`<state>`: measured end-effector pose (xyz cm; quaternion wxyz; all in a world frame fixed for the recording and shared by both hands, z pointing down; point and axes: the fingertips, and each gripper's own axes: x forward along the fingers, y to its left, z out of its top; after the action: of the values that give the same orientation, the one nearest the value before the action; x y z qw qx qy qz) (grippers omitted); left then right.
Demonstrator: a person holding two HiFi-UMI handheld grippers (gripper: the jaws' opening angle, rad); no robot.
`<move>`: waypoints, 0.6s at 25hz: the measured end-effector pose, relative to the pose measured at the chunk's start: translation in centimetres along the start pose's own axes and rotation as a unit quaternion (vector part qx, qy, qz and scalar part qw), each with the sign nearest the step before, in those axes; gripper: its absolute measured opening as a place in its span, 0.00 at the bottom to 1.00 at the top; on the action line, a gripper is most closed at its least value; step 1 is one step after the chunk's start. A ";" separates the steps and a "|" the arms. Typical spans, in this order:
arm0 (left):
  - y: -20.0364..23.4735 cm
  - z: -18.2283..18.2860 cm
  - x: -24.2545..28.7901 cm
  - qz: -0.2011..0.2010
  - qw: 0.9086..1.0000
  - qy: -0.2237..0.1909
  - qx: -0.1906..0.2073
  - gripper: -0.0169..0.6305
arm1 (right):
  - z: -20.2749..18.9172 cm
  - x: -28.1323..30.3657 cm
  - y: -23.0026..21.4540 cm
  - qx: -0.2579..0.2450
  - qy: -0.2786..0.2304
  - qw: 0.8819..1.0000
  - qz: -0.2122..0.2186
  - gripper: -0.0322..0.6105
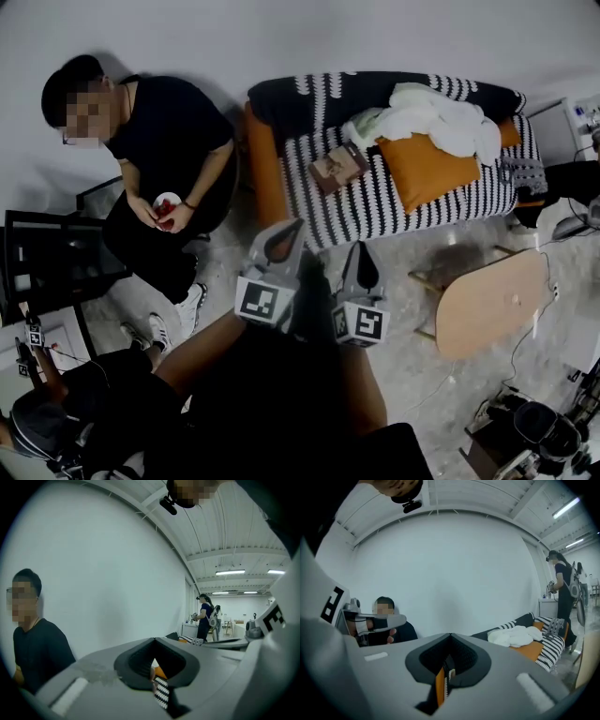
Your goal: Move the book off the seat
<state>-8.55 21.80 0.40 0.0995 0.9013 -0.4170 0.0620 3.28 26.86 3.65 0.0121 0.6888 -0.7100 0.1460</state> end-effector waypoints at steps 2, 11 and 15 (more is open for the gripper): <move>0.5 0.0 2.0 0.004 1.000 -0.003 0.002 0.04 | -0.2 1.9 -1.1 0.001 0.006 1.000 0.001 0.06; 2.1 -2.6 8.3 0.015 1.000 0.018 -0.004 0.04 | -2.9 8.5 -3.7 0.016 0.045 0.999 0.017 0.06; 2.9 -4.6 10.7 0.025 0.999 0.029 -0.015 0.04 | -5.1 11.2 -5.0 0.029 0.058 0.998 0.020 0.06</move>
<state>-4.00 13.10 7.33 0.1236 0.8866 -0.4376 0.0844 6.71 17.08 11.90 0.0303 0.6651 -0.7170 0.2065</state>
